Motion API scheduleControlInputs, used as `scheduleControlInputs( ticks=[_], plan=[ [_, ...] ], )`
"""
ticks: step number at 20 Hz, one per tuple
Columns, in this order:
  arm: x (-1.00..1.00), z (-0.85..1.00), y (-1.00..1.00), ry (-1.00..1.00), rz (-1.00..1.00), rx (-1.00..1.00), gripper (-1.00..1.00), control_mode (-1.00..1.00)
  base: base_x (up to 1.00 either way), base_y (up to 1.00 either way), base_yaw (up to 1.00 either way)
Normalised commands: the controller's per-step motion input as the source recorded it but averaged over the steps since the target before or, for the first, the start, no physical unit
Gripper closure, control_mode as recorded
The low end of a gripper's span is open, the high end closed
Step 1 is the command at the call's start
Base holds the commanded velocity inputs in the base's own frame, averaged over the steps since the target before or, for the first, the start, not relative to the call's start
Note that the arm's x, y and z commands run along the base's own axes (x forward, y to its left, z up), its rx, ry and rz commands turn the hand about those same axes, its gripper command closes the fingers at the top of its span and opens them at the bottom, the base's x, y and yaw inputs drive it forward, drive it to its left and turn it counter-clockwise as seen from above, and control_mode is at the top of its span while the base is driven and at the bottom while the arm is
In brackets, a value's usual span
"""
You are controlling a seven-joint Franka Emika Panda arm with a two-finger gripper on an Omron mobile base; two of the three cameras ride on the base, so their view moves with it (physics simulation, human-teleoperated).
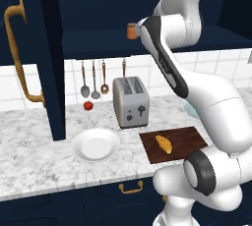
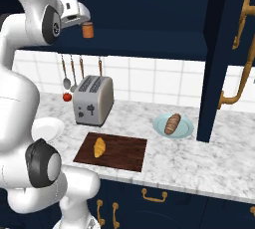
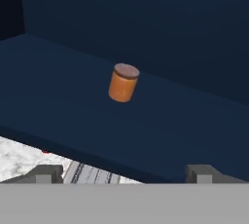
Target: From the different types of pastries on the counter, select a croissant and place it on the cutting board. Then retrieve a jar of jam from the cabinet and place it alongside the croissant on the cutting board.
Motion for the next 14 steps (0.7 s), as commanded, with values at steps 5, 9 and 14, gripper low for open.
scheduleControlInputs(
  ticks=[5,9,14],
  plan=[
    [0.37,-0.05,0.17,0.00,0.00,0.00,-1.00,-1.00,0.00,0.00,0.00],
    [0.29,-0.09,0.01,0.00,0.00,0.02,-1.00,-1.00,0.00,0.00,0.00],
    [0.29,-0.16,0.00,0.00,0.00,0.01,-1.00,-1.00,0.00,0.00,0.00]
  ],
)
